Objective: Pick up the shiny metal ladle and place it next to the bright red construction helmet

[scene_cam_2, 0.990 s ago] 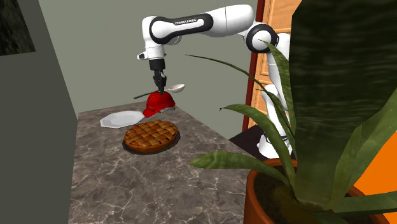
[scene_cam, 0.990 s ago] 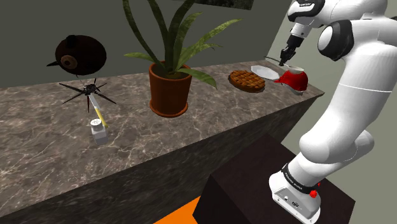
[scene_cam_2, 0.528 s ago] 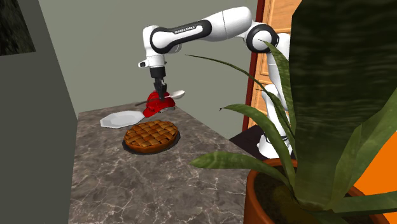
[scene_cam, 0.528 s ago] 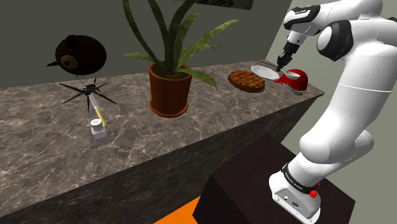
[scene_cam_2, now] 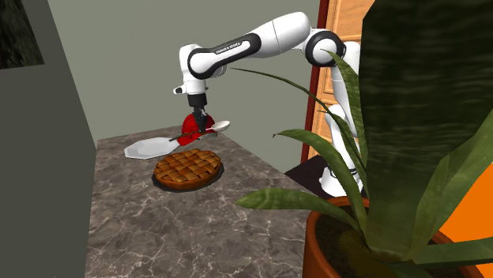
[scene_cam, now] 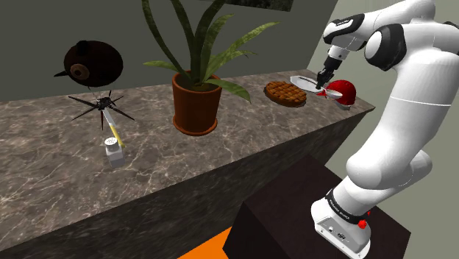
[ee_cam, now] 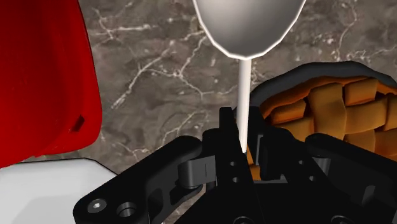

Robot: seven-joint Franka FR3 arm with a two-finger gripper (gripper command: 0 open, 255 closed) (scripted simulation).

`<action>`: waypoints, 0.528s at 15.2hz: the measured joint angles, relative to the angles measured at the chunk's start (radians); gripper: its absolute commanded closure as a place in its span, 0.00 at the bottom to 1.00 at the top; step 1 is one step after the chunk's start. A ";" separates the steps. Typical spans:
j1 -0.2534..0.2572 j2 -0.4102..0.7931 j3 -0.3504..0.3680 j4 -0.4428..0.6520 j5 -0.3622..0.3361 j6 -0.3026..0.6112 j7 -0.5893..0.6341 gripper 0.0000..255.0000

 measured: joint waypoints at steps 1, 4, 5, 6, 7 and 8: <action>0.000 0.005 0.001 -0.008 0.003 0.013 -0.002 1.00; -0.001 0.017 0.004 -0.034 0.011 0.048 -0.010 1.00; -0.001 0.019 0.005 -0.041 0.012 0.057 -0.011 1.00; -0.002 0.026 0.006 -0.048 0.016 0.069 -0.014 1.00; -0.002 0.030 0.008 -0.059 0.019 0.084 -0.017 1.00; -0.001 0.032 0.009 -0.067 0.021 0.094 -0.018 1.00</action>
